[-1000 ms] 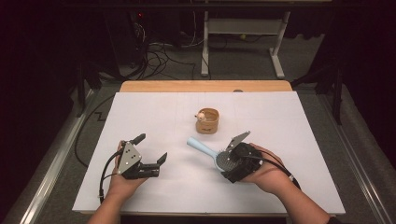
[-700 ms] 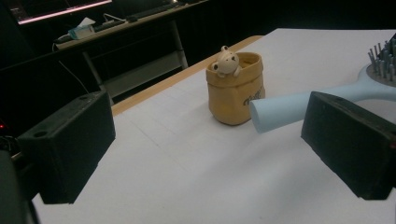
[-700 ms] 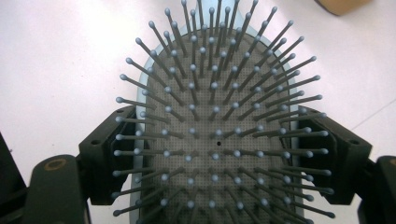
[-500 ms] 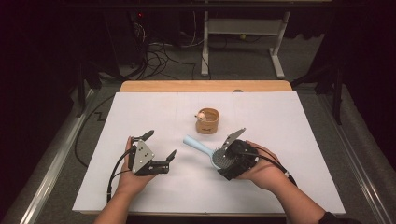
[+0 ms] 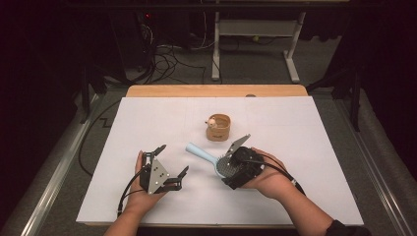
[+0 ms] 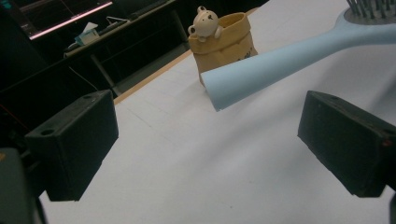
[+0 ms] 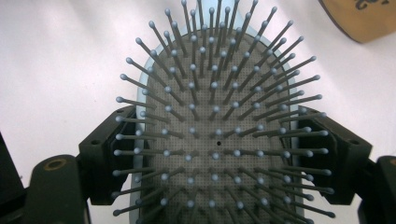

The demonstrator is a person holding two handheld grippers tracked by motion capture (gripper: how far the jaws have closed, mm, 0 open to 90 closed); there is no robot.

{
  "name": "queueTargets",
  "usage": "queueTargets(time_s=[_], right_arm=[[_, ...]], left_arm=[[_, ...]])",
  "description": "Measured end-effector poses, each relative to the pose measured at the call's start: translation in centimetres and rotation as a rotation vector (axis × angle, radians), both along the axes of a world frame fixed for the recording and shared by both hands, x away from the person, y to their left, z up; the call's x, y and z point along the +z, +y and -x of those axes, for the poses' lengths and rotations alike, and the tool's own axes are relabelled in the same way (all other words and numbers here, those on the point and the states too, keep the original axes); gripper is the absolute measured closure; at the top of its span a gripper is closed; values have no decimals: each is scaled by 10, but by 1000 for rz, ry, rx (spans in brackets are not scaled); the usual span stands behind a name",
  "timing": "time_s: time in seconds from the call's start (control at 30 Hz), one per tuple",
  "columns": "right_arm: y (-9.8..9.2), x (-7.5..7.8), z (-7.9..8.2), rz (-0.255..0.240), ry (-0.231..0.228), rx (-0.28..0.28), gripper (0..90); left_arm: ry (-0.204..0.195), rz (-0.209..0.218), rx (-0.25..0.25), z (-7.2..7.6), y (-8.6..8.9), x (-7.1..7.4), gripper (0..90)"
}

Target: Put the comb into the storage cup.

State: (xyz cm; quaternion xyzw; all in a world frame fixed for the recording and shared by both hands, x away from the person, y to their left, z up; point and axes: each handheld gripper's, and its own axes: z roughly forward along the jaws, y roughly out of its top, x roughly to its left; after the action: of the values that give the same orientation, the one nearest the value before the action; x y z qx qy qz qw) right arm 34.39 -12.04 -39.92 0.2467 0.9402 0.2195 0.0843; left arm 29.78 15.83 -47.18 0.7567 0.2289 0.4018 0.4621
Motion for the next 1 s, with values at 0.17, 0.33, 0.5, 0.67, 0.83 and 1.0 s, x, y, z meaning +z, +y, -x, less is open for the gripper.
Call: queueTargets(time_s=[0.17,0.33,0.5,0.67,0.83,1.0], right_arm=[[3,2,0,0,-7,9,212],[6,3,-1,2,-9,14,212],[7,4,-2,0,-13,5,212],[7,5,-2,-2,-18,8,212],[9,7,-2,0,-19,11,212],[11,8,-2,5,-23,18,212]], left_arm=[[-53,-67,22,4,-6,-1,58],[-66,-146,38,6,-10,-6,57],[-69,-192,66,6,-12,-9,58],[-86,-256,62,10,-17,-10,57],[-106,-287,73,12,-21,-10,62],[-108,-306,71,12,-22,-12,62]])
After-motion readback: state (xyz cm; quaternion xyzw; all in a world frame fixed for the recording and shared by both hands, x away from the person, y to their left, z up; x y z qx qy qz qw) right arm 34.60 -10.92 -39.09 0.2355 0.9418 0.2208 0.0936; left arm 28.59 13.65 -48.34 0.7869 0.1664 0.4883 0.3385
